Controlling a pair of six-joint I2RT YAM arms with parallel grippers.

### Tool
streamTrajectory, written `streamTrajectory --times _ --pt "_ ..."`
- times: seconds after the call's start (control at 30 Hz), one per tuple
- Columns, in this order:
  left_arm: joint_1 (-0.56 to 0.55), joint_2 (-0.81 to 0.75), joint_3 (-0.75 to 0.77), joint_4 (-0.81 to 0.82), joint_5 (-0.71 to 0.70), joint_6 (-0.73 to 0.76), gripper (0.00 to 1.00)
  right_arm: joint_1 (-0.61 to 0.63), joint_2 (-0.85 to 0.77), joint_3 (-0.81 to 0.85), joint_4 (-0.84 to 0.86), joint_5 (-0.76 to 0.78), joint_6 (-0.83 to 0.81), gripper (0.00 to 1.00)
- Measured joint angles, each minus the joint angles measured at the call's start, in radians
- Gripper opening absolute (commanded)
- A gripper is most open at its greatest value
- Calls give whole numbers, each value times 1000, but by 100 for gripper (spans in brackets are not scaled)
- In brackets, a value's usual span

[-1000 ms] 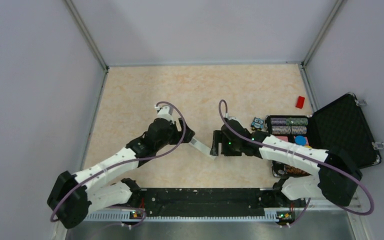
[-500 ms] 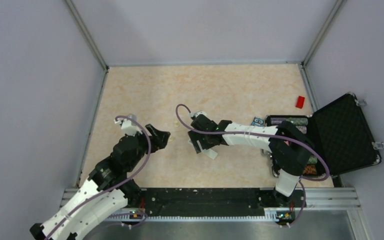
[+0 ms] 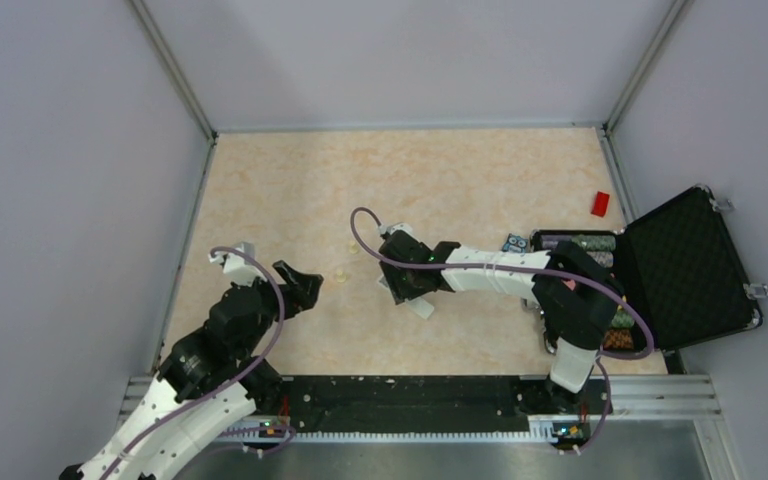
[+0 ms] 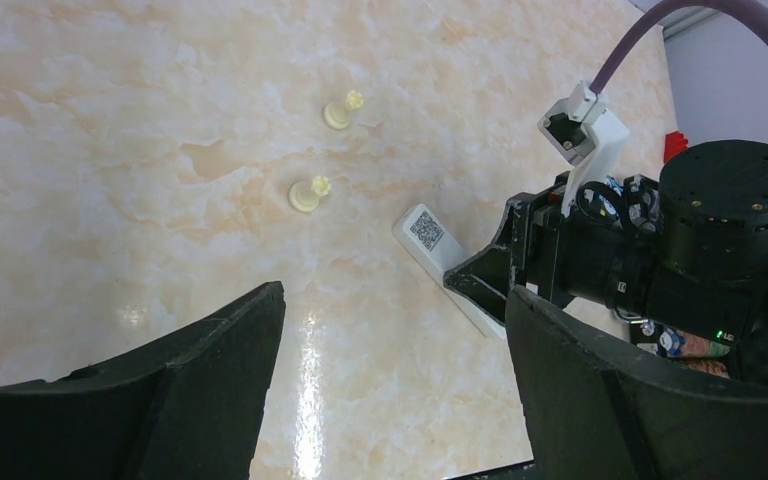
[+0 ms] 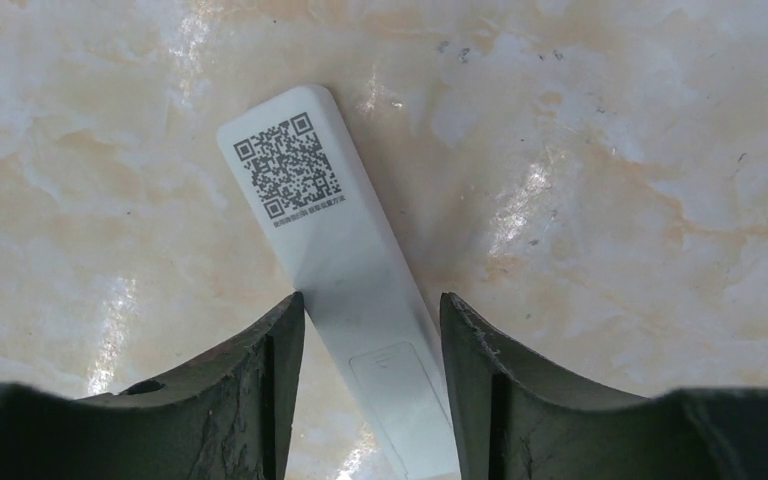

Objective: Load the batteries into the remote control

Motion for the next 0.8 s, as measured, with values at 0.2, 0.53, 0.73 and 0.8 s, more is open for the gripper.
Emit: streamTrajectory --times 0.2,0.53,0.73,0.8 --pt "0 -11 12 -34 -6 -5 85 2 0 -5 11 6 51 61" --pt "0 -23 56 -61 -27 -16 85 -21 -39 -80 76 -31 55 72" --pt "0 -35 56 -81 -33 -23 85 -21 -39 -80 76 -39 34 64" --pt "0 -41 56 -83 -35 -24 85 -21 -39 -80 76 -39 29 60"
